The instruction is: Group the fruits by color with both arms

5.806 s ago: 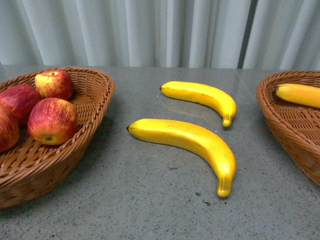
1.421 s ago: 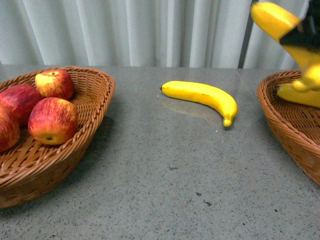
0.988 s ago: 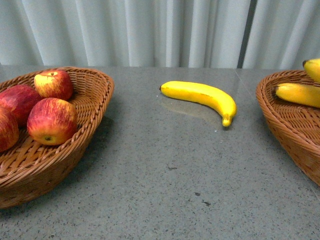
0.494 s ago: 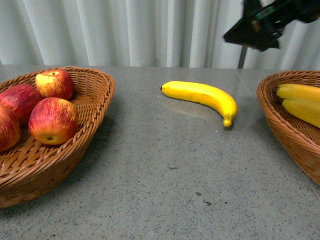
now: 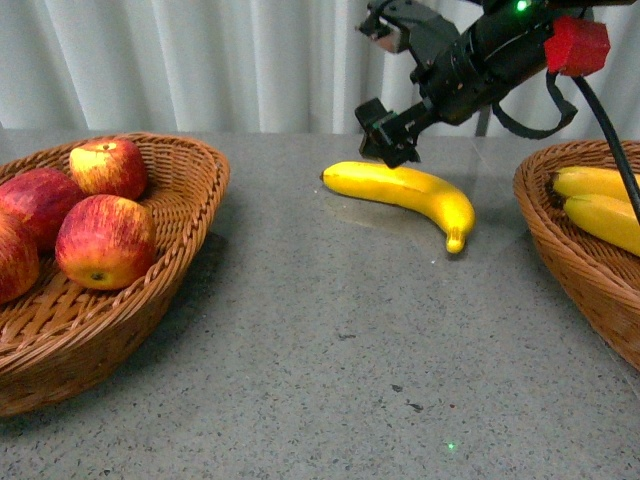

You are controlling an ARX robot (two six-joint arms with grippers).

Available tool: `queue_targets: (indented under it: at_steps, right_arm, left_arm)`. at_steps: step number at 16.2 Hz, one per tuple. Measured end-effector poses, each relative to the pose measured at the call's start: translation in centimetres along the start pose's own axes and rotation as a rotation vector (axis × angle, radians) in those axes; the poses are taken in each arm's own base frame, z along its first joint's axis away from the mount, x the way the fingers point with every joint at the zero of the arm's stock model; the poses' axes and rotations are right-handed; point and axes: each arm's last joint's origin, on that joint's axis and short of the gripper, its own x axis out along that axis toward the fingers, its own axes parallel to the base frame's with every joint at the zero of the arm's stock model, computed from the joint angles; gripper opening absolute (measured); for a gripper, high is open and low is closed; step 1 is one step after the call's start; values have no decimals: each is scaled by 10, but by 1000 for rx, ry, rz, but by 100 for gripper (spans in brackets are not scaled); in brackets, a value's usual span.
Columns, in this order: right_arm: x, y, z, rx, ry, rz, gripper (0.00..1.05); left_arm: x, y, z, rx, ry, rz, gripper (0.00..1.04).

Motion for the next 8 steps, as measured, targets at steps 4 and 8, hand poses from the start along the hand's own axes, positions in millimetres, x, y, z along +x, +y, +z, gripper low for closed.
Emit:
queue_targets:
  at_steps: [4,8]
  right_arm:
    - [19,-1,-8,19,98,29,98]
    - [28,12,-9,1,160,20,98]
  left_arm:
    - [0,0,0,0,0,0,98]
    - [0,0,0,0,0,0,98]
